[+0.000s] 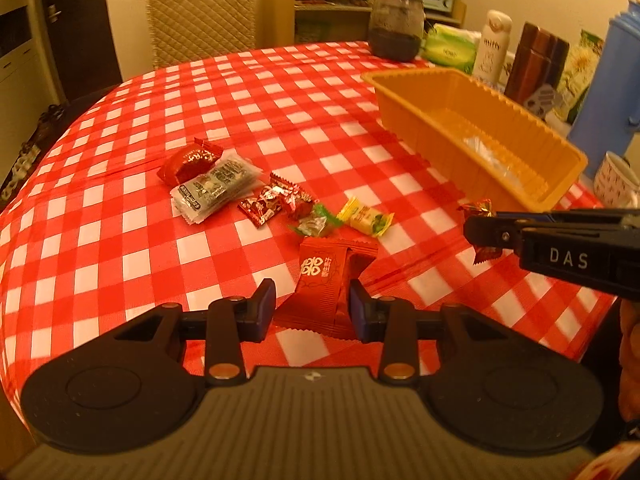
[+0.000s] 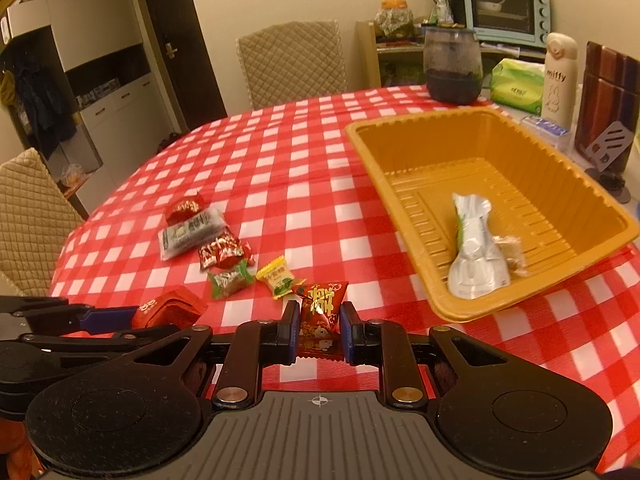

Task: Organize snacks
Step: 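Grasp the red packet with the left gripper while the right lifts its snack packet toward the tray, then lower both packets into the orange tray and open both grippers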

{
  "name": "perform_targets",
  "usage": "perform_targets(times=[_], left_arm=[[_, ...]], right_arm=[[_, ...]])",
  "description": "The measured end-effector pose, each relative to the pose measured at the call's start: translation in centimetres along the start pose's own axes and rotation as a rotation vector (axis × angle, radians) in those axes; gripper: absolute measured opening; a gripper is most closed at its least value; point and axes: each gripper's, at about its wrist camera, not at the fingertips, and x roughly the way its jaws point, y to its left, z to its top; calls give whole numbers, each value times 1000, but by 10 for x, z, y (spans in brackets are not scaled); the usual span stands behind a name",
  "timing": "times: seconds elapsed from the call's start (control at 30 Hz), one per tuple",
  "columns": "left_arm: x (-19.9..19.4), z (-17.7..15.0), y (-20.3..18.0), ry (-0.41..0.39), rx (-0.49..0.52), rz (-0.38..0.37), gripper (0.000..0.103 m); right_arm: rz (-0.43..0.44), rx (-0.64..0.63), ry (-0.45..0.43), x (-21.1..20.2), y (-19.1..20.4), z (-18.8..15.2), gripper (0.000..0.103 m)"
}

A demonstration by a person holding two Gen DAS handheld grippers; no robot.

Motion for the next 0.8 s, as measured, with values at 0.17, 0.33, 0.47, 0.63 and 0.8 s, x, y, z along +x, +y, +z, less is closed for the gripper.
perform_targets(times=[0.17, 0.33, 0.47, 0.63, 0.8], left_arm=[[-15, 6, -15, -19, -36, 0, 35], [-25, 15, -36, -35, -48, -12, 35], [-29, 23, -53, -43, -46, -26, 35], [-31, 35, -76, -52, -22, -45, 35], [-28, 46, -100, -55, 4, -67, 35]], right_arm=[[-13, 11, -20, -18, -6, 4, 21], [-36, 28, -39, -34, -17, 10, 21], [-54, 45, -53, -47, -31, 17, 21], [-78, 78, -77, -60, -53, 24, 21], [-101, 112, -98, -70, -78, 31, 21]])
